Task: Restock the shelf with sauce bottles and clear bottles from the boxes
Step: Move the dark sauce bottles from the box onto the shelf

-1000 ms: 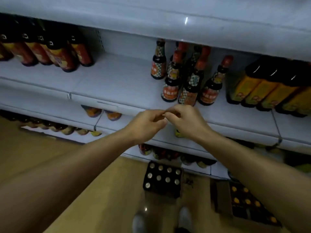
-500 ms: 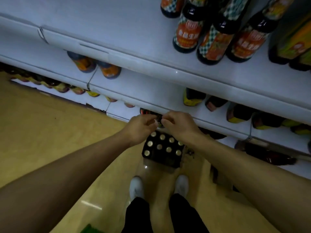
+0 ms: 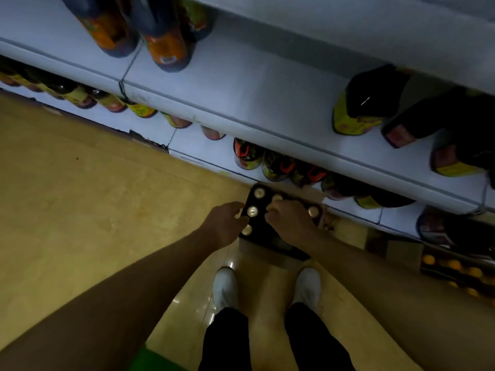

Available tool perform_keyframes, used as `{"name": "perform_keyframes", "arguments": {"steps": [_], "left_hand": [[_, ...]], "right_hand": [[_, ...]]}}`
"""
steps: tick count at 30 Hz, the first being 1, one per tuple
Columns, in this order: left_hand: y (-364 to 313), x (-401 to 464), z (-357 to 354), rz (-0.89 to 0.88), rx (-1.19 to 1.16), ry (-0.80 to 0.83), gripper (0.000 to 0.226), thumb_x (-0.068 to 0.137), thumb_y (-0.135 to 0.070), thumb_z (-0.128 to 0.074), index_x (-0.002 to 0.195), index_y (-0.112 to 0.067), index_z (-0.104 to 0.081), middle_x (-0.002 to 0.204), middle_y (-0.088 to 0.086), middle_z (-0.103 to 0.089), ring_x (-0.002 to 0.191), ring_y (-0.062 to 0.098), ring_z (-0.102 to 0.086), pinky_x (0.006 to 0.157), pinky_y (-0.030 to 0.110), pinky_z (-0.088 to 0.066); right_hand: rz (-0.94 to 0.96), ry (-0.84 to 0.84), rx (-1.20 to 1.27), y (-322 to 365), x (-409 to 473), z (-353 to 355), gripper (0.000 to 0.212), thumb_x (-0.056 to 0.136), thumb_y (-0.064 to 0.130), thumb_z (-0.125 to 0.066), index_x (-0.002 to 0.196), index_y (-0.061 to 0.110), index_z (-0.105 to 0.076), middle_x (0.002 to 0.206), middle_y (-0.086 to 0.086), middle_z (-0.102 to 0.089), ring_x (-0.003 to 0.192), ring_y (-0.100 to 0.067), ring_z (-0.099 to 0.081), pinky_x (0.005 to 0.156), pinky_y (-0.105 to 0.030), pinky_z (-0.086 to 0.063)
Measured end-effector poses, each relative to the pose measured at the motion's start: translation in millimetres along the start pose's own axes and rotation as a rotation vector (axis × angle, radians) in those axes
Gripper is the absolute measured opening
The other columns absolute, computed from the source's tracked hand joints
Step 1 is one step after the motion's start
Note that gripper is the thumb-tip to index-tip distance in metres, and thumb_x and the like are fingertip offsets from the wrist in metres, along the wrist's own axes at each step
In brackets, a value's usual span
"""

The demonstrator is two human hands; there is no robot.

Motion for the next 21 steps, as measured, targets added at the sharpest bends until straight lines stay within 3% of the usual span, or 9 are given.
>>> {"name": "perform_keyframes", "arguments": {"steps": [3,6,8,16,21], "left_hand": [[30,27,-27,0.013,0.011,0.016,0.037,0.095,-0.022,-0.059,0.129,-0.006,-0.058,0.128,0.014,-0.062,0.116,0.027,-0.058,0.089,0.026,-0.042],[58,53,-53,0.025,0.045,0.054,0.039,0.097,-0.024,-0.056,0.132,-0.007,-0.055,0.128,0.014,-0.062,0.115,0.028,-0.058,0.086,0.026,-0.042],[75,68,-69,0.046,0.055,0.071,0.039,0.098,-0.025,-0.053,0.132,-0.007,-0.053,0.128,0.014,-0.061,0.114,0.028,-0.059,0.088,0.030,-0.045],[120,112,-108,0.061,0.025,0.052,0.042,0.099,-0.021,-0.051,0.141,-0.018,-0.047,0.135,0.008,-0.058,0.122,0.024,-0.055,0.087,0.025,-0.042],[125,130,-122,-0.006,0.046,0.018,0.033,0.098,-0.019,-0.052,0.131,-0.019,-0.057,0.124,0.006,-0.063,0.113,0.021,-0.059,0.087,0.029,-0.045]], "right_hand": [[-0.027,0.011,-0.025,-24,31,-45,0.023,0.099,0.028,-0.049,0.085,0.015,-0.062,0.080,-0.006,-0.056,0.073,-0.023,-0.054,0.059,-0.032,-0.038],[-0.043,0.037,-0.029,-43,59,-85,0.028,0.098,0.030,-0.050,0.117,0.015,-0.065,0.111,-0.010,-0.064,0.102,-0.030,-0.059,0.077,-0.035,-0.048],[-0.057,0.073,-0.011,-53,75,-107,0.035,0.098,0.032,-0.050,0.128,0.016,-0.060,0.123,-0.011,-0.061,0.113,-0.031,-0.056,0.088,-0.042,-0.049],[-0.056,0.064,-0.240,-87,113,-182,0.036,0.103,0.032,-0.040,0.135,0.019,-0.051,0.132,-0.010,-0.055,0.116,-0.032,-0.053,0.091,-0.042,-0.046],[-0.116,0.065,-0.090,-103,129,-212,0.040,0.099,0.034,-0.043,0.138,0.027,-0.045,0.130,-0.005,-0.060,0.118,-0.027,-0.056,0.092,-0.039,-0.046]]}}
Point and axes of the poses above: each hand's wrist, its own x-axis towards the middle knuckle, its own z-axis out of the back of the hand, y = z × x, the point moved 5 cm from there along x, towards the middle knuckle
